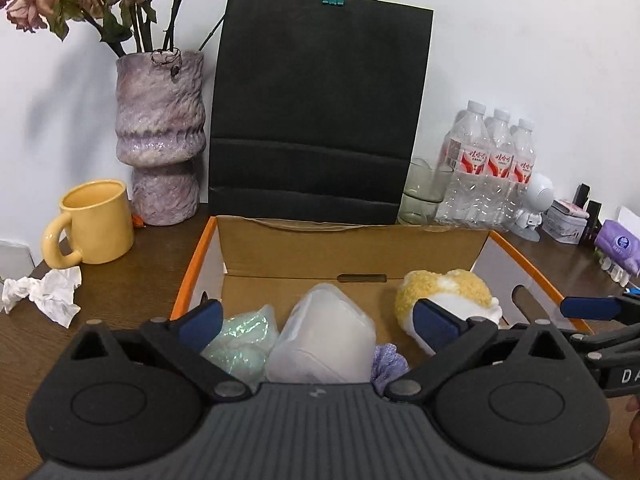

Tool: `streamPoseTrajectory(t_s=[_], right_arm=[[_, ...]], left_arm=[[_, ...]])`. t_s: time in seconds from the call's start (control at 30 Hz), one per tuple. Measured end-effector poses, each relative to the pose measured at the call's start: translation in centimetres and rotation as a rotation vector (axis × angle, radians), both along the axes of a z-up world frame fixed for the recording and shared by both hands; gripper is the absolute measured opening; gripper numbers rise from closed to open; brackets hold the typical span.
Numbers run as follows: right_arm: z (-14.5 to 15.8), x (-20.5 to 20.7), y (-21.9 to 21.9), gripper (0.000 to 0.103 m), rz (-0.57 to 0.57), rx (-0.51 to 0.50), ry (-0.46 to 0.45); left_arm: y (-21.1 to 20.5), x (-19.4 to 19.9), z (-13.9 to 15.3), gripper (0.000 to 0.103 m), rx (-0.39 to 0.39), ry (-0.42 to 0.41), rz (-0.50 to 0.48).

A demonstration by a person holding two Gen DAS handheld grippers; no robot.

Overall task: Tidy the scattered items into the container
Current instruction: 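Drop small packet from right gripper while left drops white plastic box in box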

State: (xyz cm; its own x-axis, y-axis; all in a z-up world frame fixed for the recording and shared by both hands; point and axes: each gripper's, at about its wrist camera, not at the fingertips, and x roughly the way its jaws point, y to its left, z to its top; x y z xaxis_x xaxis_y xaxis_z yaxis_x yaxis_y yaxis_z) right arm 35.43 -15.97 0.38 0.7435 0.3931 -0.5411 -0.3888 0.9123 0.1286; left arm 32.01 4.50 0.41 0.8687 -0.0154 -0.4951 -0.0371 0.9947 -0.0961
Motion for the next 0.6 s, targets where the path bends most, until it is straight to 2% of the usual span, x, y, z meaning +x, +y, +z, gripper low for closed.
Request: streamPoseTrajectory(t_s=[0.6], right_arm=[[0.41,-0.73,0.44,0.102,0.008,-0.041,-0.027]], left_arm=[[-0.32,-0.47,0.41,0.103,-0.001,-0.004,-0.007]])
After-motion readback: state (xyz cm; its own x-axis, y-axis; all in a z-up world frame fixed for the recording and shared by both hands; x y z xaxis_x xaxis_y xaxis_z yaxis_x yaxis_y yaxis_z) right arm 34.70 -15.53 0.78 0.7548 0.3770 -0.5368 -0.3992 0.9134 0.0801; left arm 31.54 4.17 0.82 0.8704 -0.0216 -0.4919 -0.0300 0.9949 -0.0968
